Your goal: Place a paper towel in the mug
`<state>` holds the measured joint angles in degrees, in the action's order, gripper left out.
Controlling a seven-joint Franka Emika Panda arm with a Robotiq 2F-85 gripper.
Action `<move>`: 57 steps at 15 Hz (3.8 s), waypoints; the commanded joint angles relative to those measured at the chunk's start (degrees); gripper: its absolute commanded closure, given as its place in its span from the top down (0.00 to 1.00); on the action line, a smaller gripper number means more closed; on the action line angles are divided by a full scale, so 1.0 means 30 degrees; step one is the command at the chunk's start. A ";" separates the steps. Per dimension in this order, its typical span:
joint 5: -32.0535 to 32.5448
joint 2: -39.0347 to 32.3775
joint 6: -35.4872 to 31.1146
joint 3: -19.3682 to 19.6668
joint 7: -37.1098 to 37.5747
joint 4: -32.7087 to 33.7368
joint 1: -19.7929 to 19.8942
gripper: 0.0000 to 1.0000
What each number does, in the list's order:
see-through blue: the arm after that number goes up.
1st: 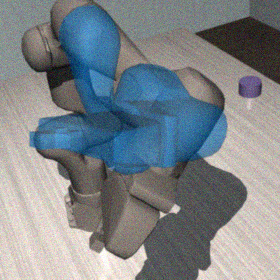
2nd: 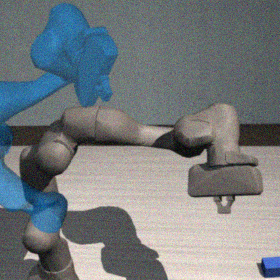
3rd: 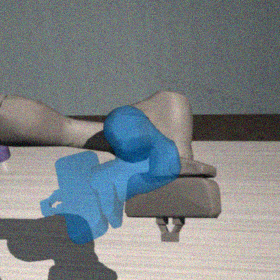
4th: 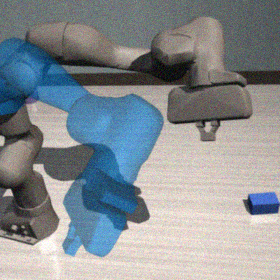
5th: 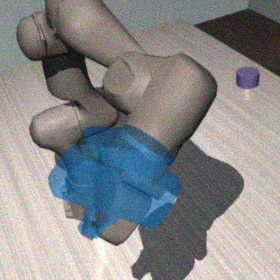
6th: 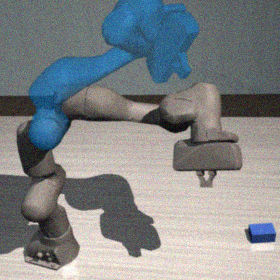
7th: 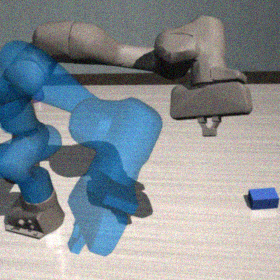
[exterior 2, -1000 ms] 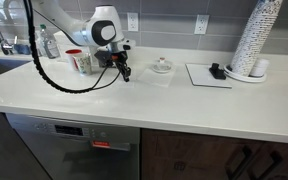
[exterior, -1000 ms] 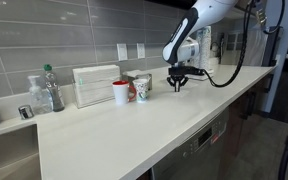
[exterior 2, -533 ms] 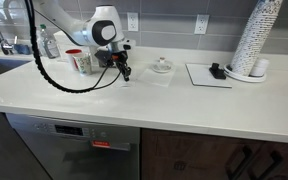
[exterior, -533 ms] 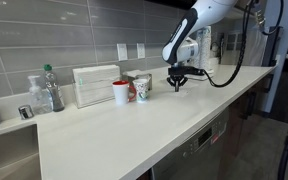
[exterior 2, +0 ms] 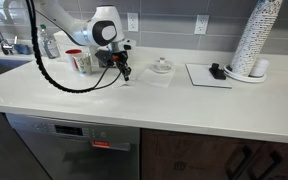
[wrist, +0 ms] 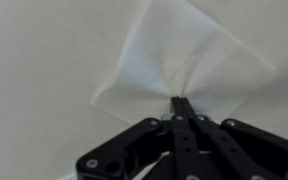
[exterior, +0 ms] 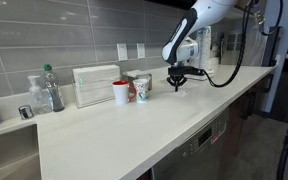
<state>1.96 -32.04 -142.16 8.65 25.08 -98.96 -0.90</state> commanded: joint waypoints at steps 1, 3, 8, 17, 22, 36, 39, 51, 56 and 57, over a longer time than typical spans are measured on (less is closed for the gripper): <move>-0.0252 0.0663 0.0800 0.0041 -0.0018 -0.0177 -0.0089 0.00; -0.0238 0.1357 0.1201 0.0024 0.0037 -0.0497 -0.0139 0.00; -0.0238 0.2807 0.2812 -0.0182 0.0039 -0.0832 -0.0104 0.00; -0.1390 0.5868 0.2864 -0.1515 -0.1593 -0.2909 -0.0001 0.00; -0.1772 0.8034 0.2246 -0.2581 -0.2532 -0.4002 -0.0364 0.00; -0.2143 0.9111 0.2397 -0.4452 -0.2753 -0.3227 -0.1556 0.01; -0.1595 0.8796 0.2622 -0.4530 -0.2594 -0.2816 -0.1724 0.00; -0.1097 0.5244 0.3182 -0.5389 -0.3358 0.0491 -0.3236 0.00; -0.1203 0.3867 0.2967 -0.5339 -0.3579 0.1410 -0.3432 0.00; -0.1247 0.3602 0.3021 -0.5342 -0.3634 0.1616 -0.3447 0.00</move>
<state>-1.54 -18.36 -134.55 -7.56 15.35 -97.19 -10.84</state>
